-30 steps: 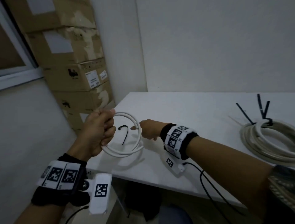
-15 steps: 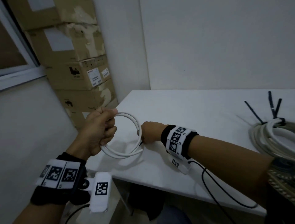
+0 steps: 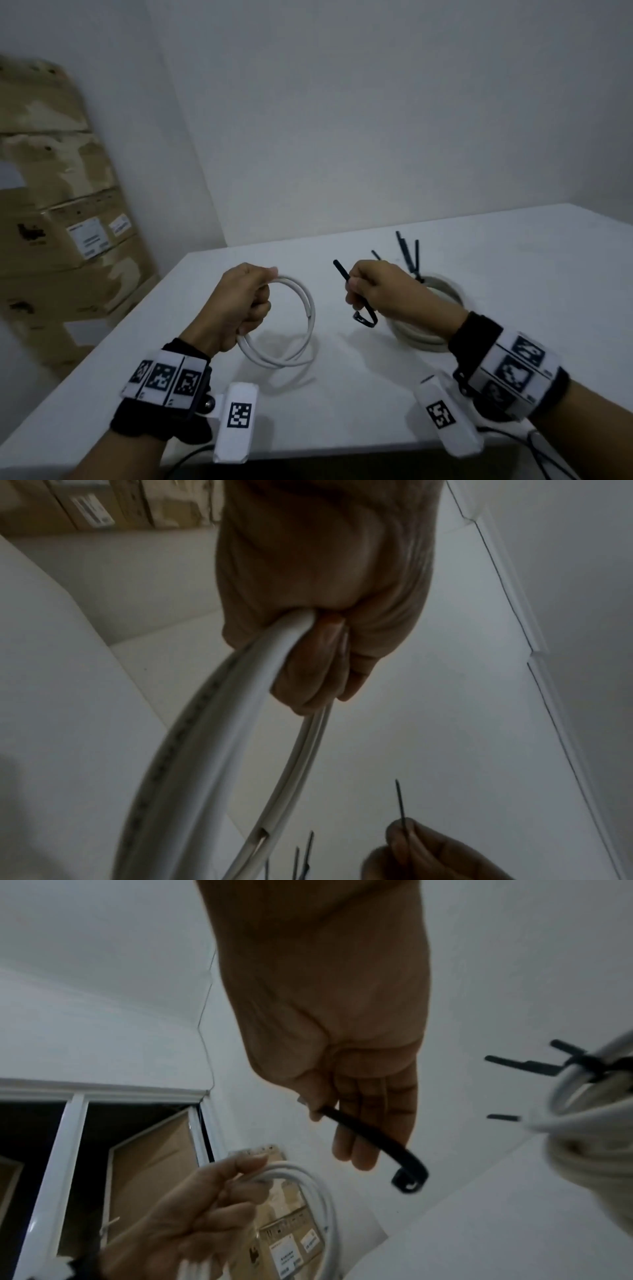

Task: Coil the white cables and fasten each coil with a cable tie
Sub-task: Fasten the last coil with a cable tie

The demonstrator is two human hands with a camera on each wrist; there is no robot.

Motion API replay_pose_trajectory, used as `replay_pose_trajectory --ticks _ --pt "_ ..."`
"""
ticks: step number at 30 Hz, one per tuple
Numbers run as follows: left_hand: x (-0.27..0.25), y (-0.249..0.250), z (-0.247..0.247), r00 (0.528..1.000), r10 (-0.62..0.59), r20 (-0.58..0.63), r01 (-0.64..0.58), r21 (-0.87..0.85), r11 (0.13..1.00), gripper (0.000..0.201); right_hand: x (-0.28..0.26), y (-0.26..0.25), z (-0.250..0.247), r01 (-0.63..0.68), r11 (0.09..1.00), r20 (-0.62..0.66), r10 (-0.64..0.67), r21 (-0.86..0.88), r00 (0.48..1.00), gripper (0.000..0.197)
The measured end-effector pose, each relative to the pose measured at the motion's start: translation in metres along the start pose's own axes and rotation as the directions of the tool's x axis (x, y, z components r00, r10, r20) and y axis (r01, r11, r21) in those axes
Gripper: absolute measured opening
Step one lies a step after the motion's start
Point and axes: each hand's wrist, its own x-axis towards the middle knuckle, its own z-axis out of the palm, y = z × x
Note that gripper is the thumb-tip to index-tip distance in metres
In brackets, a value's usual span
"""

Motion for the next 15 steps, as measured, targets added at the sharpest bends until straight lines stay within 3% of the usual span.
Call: replay_pose_trajectory --ticks 3,6,10,15 --pt "0.008 0.009 0.04 0.997 -0.023 0.078 0.02 0.03 0.999 0.031 -0.029 0.012 -0.011 0.002 0.979 -0.129 0.025 0.204 0.991 0.019" --pt "0.01 0.018 0.075 0.984 -0.054 0.17 0.044 0.066 0.997 0.026 -0.043 0.022 -0.018 0.065 0.996 -0.32 -0.04 0.068 0.947 0.01" --pt "0.007 0.025 0.111 0.938 -0.082 0.338 0.027 0.164 0.986 0.041 -0.042 0.026 -0.029 0.069 0.971 -0.196 -0.115 -0.228 0.974 0.036" --pt "0.006 0.032 0.121 0.932 -0.128 0.338 0.06 0.206 0.977 0.053 -0.033 0.032 -0.035 0.138 0.866 -0.167 -0.245 -0.481 0.955 0.034"
